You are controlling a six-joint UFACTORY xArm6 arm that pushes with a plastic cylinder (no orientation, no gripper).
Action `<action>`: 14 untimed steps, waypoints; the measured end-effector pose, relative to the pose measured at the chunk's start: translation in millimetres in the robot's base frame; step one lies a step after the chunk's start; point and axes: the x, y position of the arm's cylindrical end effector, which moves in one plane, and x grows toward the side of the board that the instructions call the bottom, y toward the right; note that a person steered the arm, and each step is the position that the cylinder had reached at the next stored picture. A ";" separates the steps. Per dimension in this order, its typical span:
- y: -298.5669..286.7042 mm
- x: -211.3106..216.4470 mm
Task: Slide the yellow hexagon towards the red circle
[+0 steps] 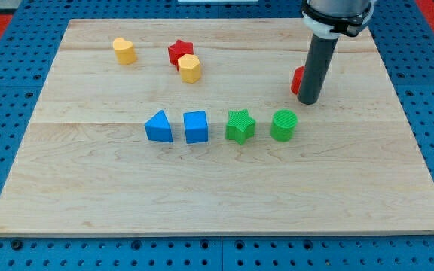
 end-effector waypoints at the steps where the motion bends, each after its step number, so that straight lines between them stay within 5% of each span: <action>1: 0.0 -9.0; 2: -0.6 -9.0; 5: -210.6 -13.2; 6: -231.7 -54.8; 9: -147.3 -59.7; 11: -143.5 -89.4; 14: -115.7 -66.9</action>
